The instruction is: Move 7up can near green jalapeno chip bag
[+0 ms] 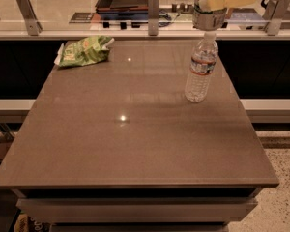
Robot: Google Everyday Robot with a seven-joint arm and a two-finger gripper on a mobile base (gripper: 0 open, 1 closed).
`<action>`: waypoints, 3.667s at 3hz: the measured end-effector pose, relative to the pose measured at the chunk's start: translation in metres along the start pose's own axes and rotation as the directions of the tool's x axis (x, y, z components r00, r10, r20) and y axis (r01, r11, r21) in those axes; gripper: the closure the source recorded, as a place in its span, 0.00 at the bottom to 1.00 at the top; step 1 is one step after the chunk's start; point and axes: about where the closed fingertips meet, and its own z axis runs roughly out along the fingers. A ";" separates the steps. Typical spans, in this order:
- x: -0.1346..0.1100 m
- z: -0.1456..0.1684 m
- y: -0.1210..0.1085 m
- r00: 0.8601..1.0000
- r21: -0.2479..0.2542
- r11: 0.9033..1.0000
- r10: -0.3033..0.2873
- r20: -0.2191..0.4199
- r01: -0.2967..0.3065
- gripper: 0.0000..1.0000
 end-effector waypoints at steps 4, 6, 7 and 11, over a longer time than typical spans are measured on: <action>-0.025 0.075 -0.028 0.985 0.015 0.999 -0.041 0.168 0.039 1.00; -0.024 0.139 -0.031 0.986 0.045 0.999 -0.035 0.161 0.028 1.00; -0.028 0.164 -0.031 0.987 0.024 0.999 -0.046 0.156 0.043 1.00; -0.014 0.206 -0.059 0.986 -0.088 0.996 -0.001 0.169 0.016 1.00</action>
Offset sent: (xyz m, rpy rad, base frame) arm 0.0508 0.0504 0.0129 0.0597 -0.0601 0.1182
